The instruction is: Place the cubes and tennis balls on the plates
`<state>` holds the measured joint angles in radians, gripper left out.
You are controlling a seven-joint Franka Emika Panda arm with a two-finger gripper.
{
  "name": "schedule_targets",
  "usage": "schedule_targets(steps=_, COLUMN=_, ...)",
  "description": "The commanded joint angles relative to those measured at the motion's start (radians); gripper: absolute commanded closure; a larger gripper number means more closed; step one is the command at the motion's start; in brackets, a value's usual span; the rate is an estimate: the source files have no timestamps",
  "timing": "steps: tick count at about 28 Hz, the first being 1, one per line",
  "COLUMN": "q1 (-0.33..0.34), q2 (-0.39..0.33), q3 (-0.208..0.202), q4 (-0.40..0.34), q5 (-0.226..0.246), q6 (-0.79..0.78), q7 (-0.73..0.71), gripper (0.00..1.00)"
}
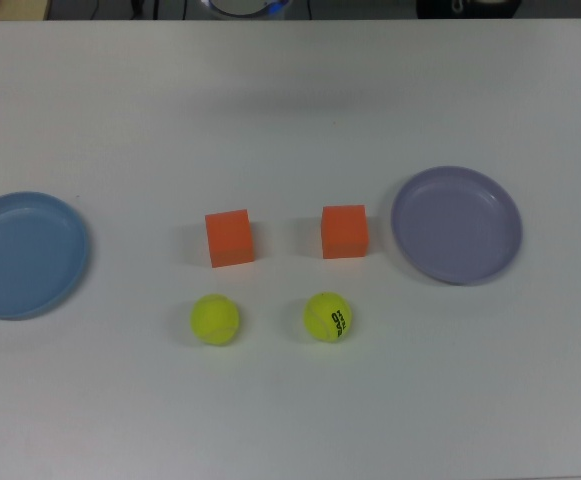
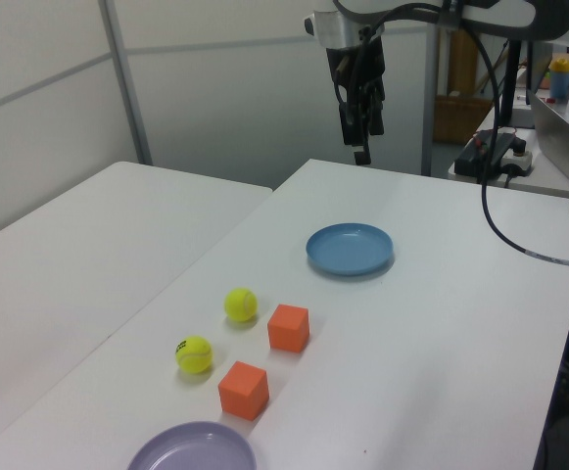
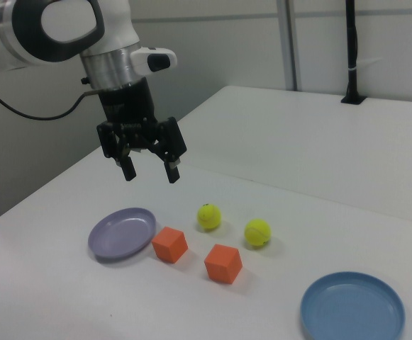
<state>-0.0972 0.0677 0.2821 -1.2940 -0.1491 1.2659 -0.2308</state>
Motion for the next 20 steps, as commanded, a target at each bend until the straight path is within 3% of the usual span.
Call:
schedule_targets(steps=1, q1=0.013, q2=-0.002, q3=0.017, q4=-0.021, q5=0.002, q6=0.022, q7=0.043, gripper=0.00)
schedule_targets(steps=5, q1=0.027, q2=0.012, q3=0.020, q4=-0.040, q5=0.002, q6=0.024, q7=0.042, gripper=0.00)
schedule_targets(steps=10, q1=0.039, q2=0.082, q3=0.022, q4=-0.039, q5=-0.006, q6=0.032, q7=0.044, gripper=0.00)
schedule_targets(steps=20, q1=0.056, q2=0.251, q3=0.016, q4=-0.045, q5=-0.010, q6=0.484, q7=0.056, gripper=0.00)
